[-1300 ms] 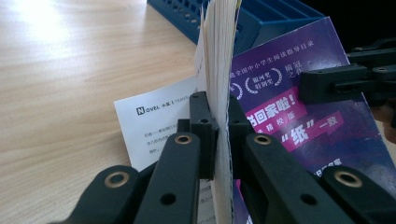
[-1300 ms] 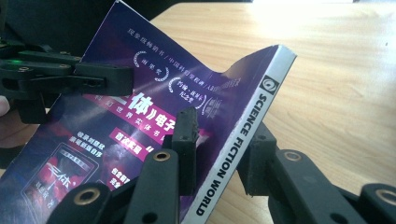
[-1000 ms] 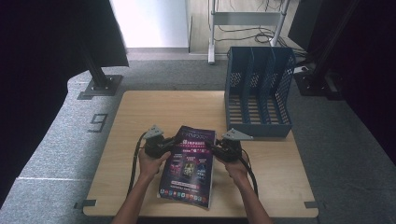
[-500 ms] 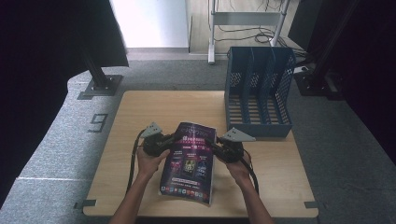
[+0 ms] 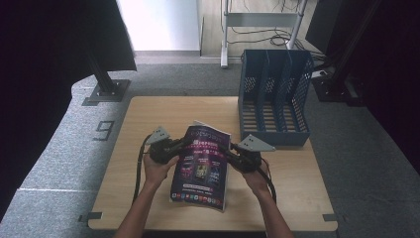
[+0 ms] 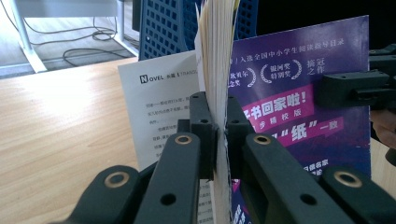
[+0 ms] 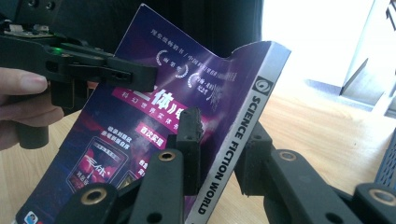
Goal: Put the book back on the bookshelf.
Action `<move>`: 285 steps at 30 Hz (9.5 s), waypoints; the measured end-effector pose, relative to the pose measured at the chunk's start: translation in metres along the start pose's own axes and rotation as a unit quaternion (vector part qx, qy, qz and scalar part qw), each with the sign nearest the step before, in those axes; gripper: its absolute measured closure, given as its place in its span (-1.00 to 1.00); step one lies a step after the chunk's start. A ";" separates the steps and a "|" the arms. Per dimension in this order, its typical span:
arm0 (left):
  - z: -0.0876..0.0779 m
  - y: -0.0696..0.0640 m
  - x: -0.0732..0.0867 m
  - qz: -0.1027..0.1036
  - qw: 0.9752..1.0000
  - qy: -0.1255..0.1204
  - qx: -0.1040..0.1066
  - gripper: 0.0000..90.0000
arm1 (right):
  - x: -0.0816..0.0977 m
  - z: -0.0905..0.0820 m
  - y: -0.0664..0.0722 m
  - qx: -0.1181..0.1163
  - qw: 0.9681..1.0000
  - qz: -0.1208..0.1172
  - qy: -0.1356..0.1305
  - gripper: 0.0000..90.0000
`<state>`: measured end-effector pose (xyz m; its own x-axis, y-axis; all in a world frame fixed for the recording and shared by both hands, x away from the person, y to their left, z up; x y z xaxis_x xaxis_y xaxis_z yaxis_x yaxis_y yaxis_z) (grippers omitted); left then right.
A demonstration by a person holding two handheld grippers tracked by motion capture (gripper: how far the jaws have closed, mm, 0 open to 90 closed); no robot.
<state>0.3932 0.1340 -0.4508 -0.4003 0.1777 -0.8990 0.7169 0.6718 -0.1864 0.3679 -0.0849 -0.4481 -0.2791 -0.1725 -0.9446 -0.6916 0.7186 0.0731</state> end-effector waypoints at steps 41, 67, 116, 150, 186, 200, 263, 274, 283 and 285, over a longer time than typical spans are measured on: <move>-0.006 -0.004 -0.028 0.024 0.999 -0.026 -0.020 0.93 | -0.026 -0.012 0.003 0.029 0.997 -0.053 -0.046 0.72; -0.009 -0.005 -0.028 0.045 0.998 -0.031 -0.017 0.90 | -0.018 -0.017 -0.001 0.014 0.996 -0.060 -0.071 0.77; -0.015 -0.011 -0.025 0.054 0.998 -0.032 -0.014 0.88 | -0.002 -0.008 -0.001 -0.035 0.996 -0.063 -0.049 0.55; -0.023 0.007 -0.001 0.015 0.998 -0.029 -0.046 0.24 | -0.016 0.014 0.003 -0.011 0.998 -0.047 -0.048 0.79; -0.038 0.006 0.084 -0.003 0.998 0.034 -0.054 0.09 | -0.020 0.014 0.001 0.024 0.999 -0.022 -0.039 0.81; -0.039 0.009 0.091 -0.008 0.997 0.045 -0.055 0.08 | -0.026 0.009 0.001 0.037 0.998 -0.008 -0.058 0.81; -0.040 0.012 0.096 -0.027 0.997 0.055 -0.048 0.07 | -0.077 -0.033 -0.021 0.072 0.990 0.001 -0.120 0.81; -0.039 0.013 0.097 -0.035 0.997 0.055 -0.043 0.07 | -0.085 -0.041 -0.026 0.077 0.989 0.008 -0.129 0.82; -0.039 0.013 0.097 -0.035 0.997 0.057 -0.043 0.07 | -0.090 -0.048 -0.032 0.085 0.987 0.008 -0.134 0.82; -0.039 0.014 0.098 -0.035 0.997 0.057 -0.043 0.07 | -0.091 -0.049 -0.034 0.087 0.987 0.011 -0.134 0.81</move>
<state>0.3415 0.1889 -0.5257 -0.5143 0.2057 -0.8326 0.6346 0.7443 -0.2080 0.3838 -0.1269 -0.3492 -0.0907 0.0128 -0.9958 -0.5555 0.8293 0.0612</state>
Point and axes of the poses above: each handheld gripper's, and its own axes: z roughly forward along the jaws, x roughly out of its underside, y roughly to its left, the point moved 5 cm from there along z, roughly forward along the jaws, and after that the axes turned 4 degrees about y, right-handed, at the moved point
